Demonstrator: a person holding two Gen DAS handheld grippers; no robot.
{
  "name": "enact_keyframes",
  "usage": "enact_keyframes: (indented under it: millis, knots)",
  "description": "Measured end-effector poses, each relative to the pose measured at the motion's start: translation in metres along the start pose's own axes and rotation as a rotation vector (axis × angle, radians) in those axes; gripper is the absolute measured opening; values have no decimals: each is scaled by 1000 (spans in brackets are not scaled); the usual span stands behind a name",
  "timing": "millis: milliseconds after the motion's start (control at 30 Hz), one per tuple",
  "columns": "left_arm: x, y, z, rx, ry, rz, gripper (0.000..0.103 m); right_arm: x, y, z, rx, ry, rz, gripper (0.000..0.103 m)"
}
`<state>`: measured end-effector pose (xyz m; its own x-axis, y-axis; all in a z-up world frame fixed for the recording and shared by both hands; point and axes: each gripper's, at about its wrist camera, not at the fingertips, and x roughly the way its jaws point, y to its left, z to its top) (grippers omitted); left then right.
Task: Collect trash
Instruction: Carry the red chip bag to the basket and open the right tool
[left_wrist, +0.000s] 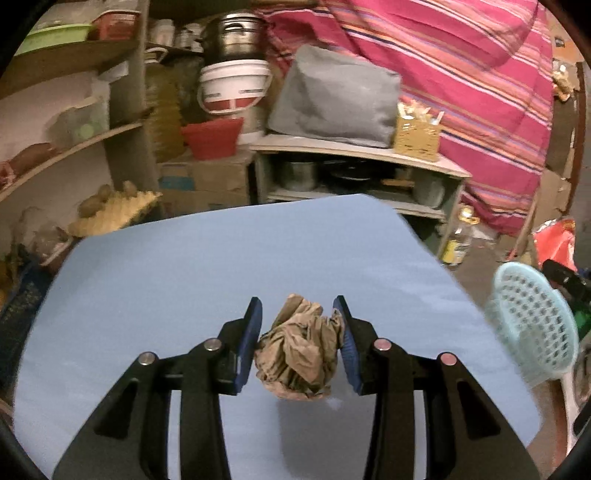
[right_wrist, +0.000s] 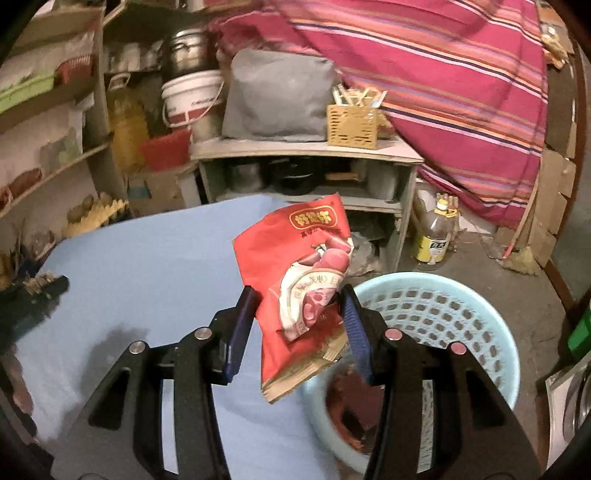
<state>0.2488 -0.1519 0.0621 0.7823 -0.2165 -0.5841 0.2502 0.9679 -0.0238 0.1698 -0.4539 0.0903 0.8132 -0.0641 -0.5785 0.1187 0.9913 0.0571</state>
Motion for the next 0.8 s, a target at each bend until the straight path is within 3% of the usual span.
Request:
enact_keyframes:
  millis: [167,467,733,800]
  knots:
    - [0,-50,15,-9,-22,-69,40,-10,-34,7,17,-17,-54,48]
    - [6,-147,29,108,-70,-154,40,-5,-102,-11,47,38,-177,48]
    - [15,-176,25,150,-63,-175,40,13,-133,-24,111,81,-178,48]
    - [15,-178,25,150,-62,-176,40,15,-133,-23,113,69,-181,55]
